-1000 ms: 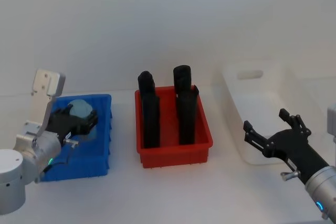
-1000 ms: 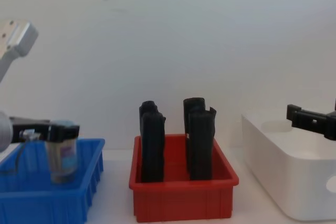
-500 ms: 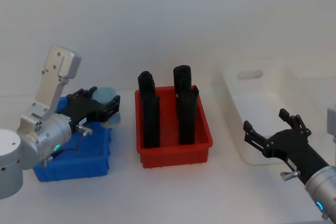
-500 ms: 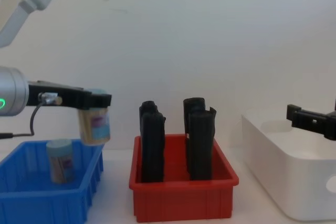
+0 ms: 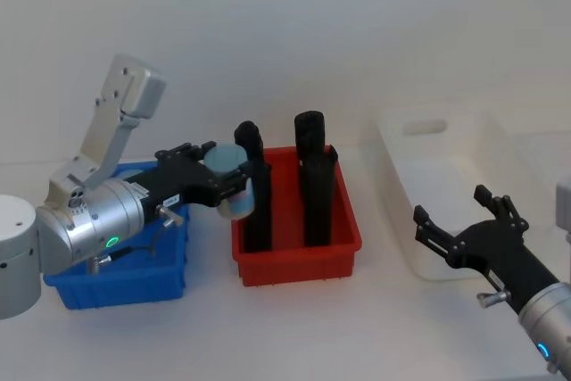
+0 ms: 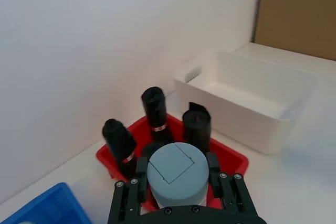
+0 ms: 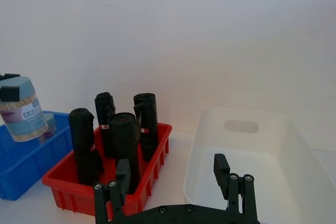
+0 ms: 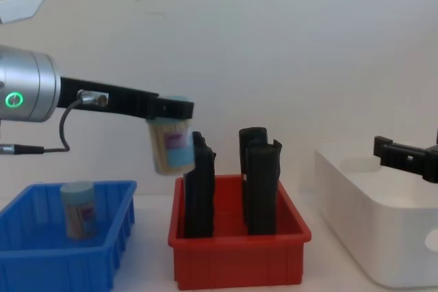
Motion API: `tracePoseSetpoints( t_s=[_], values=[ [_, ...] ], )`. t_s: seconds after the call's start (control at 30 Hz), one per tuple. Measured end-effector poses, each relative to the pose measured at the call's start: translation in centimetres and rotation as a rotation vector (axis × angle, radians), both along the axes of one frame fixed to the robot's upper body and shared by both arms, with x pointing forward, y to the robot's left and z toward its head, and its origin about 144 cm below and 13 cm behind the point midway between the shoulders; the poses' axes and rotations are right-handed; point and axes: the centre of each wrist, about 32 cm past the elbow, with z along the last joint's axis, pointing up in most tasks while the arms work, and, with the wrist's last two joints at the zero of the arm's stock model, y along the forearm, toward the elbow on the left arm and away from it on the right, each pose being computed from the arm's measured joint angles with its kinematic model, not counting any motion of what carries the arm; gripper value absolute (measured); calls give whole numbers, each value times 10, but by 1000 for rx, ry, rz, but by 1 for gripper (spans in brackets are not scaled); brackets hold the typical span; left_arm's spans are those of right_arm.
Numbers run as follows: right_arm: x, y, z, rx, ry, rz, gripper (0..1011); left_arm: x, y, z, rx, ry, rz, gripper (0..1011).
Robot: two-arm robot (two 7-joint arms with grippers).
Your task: Pick the cotton swabs from the blue box and place them into the white box.
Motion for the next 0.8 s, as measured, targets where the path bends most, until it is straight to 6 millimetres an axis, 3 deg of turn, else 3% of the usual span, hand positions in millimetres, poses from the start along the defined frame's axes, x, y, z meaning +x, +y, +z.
tracePoseSetpoints(
  t_s=[0.8],
  values=[
    [0,0,0,-2,0,11,1001,-3,-12,18,-46,36,-207,671]
  ],
)
